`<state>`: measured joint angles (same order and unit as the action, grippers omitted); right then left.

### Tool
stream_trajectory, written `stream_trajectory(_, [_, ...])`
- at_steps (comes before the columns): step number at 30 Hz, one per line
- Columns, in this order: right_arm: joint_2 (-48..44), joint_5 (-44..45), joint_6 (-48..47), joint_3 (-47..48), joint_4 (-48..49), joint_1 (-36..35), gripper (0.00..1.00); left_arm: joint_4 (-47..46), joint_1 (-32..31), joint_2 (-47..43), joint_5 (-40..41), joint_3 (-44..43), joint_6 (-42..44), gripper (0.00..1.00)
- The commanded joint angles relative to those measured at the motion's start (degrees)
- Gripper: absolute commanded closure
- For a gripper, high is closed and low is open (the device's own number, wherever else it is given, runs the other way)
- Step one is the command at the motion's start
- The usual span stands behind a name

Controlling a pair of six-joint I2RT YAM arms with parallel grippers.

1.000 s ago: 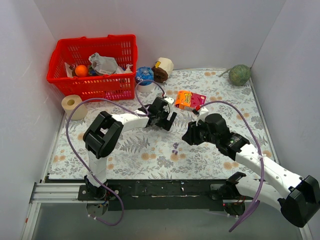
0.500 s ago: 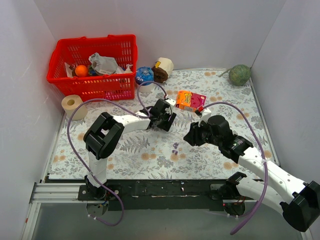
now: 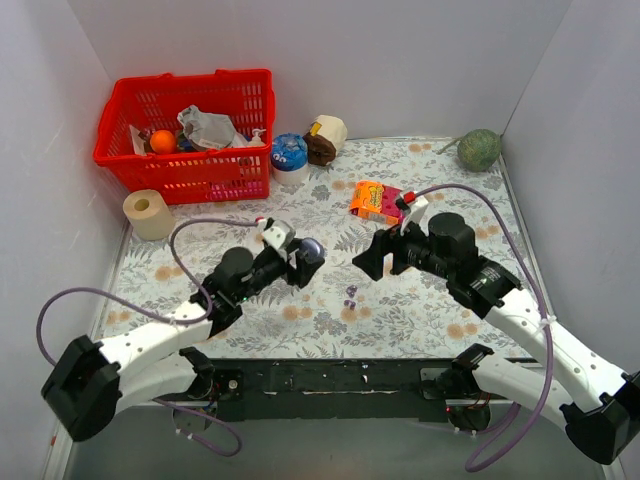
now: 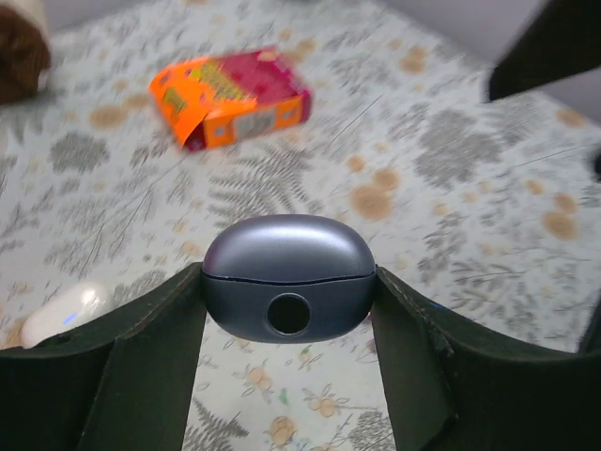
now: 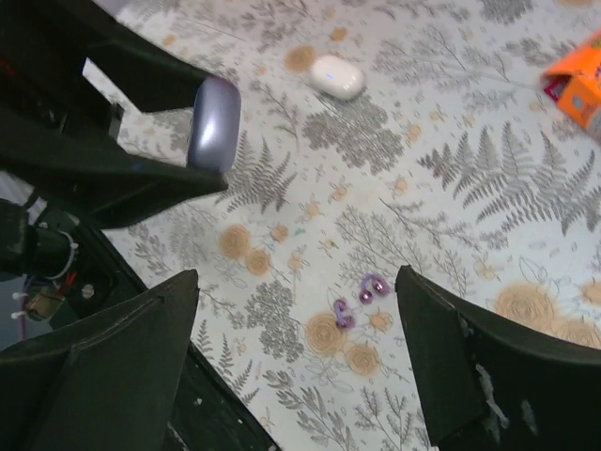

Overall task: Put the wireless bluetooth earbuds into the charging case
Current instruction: Pick up the charging case at the center of the board, then open the charging case.

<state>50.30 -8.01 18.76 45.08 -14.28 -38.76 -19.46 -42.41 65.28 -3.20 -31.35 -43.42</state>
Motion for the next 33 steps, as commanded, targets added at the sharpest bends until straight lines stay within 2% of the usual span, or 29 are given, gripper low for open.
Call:
stream_trajectory(1, [2.16,-8.50,-3.91,9.91,0.25,-0.52,0.05,-18.86,-1.35,-13.38,-14.19,13.48,1.50,1.00])
stream_trajectory(4, [6.90,-11.23,-4.00,14.76,-4.85,-1.14,0.04,-15.78,-1.88,-20.33,-16.31,15.44,1.58,1.00])
stream_trajectory(8, [11.12,-12.12,-1.98,20.12,-5.49,-5.08,0.03,-14.12,-3.64,-24.75,-15.26,15.36,5.00,1.00])
stream_trajectory(17, [18.16,-5.97,-0.66,26.02,-7.61,-15.81,0.02,-8.49,-3.82,-26.78,-14.12,12.20,8.79,1.00])
stream_trajectory(33, [22.38,2.56,4.88,26.20,-9.89,-16.96,0.04,-4.53,-3.99,-30.82,-12.62,11.84,10.02,1.00])
